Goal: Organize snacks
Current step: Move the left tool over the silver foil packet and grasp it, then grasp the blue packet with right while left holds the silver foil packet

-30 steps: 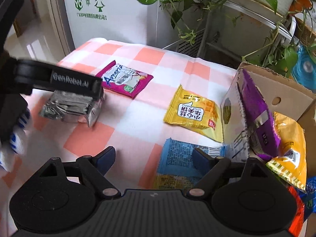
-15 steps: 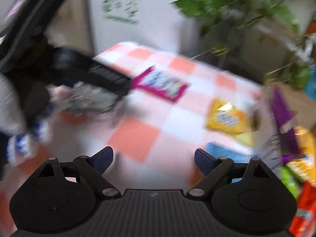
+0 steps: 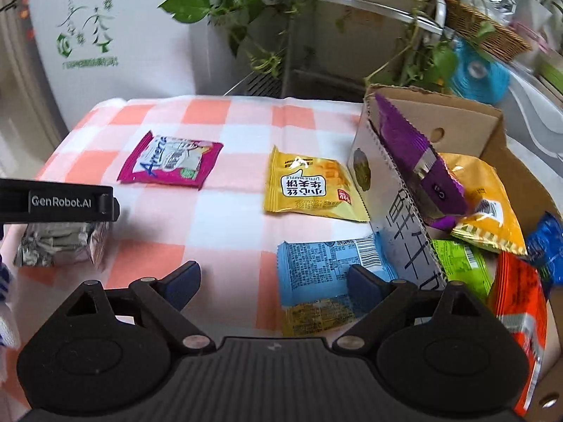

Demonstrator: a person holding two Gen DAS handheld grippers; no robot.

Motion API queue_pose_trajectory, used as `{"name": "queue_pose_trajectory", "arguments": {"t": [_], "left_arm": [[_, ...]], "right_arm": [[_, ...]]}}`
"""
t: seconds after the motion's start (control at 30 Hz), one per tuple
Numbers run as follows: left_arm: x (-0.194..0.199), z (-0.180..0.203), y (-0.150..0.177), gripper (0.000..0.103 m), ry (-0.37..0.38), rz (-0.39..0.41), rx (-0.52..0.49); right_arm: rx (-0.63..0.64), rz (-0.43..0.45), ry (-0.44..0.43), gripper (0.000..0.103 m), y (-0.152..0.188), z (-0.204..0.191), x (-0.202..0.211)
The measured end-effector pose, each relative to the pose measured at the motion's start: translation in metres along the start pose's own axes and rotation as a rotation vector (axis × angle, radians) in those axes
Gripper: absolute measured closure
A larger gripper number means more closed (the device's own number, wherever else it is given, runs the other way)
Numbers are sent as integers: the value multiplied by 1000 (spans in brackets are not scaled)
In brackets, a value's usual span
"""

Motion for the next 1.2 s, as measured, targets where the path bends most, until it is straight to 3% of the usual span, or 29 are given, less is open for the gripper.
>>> {"name": "queue_pose_trajectory", "arguments": {"t": [0.1, 0.23, 0.47, 0.57, 0.67, 0.8, 1.03, 1.2], "left_arm": [[-2, 5, -1, 7, 2, 6, -20], [-6, 4, -1, 8, -6, -2, -14], [-9, -9, 0, 10, -38, -25, 24], [-8, -10, 0, 10, -30, -23, 28], [-6, -9, 0, 10, -22, -23, 23], [-4, -5, -3, 10, 6, -9, 20], [-5, -4, -2, 10, 2, -10, 11], [-8, -5, 0, 10, 9, -21, 16]], "right_arm": [[-8, -7, 64, 2, 2, -3, -8], [49, -7, 39, 0, 2, -13, -12], [119, -38, -127, 0, 6, -30, -1], [95, 26, -50, 2, 6, -30, 8], [-34, 46, 44, 1, 6, -17, 12], [-241, -15, 28, 1, 11, -3, 12], [-385, -4, 151, 1, 11, 6, -7], [-488, 17, 178, 0, 3, 13, -14]]}}
Point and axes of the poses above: each gripper's, at about its wrist camera, not at the fingertips, and x roughly against the way its jaws point, z to its right, y to its underside, the point moved 1 cm from there along -x, roughly the way its jaws point, and after that the axes turned 1 degree about -x, right-handed, at the moved point
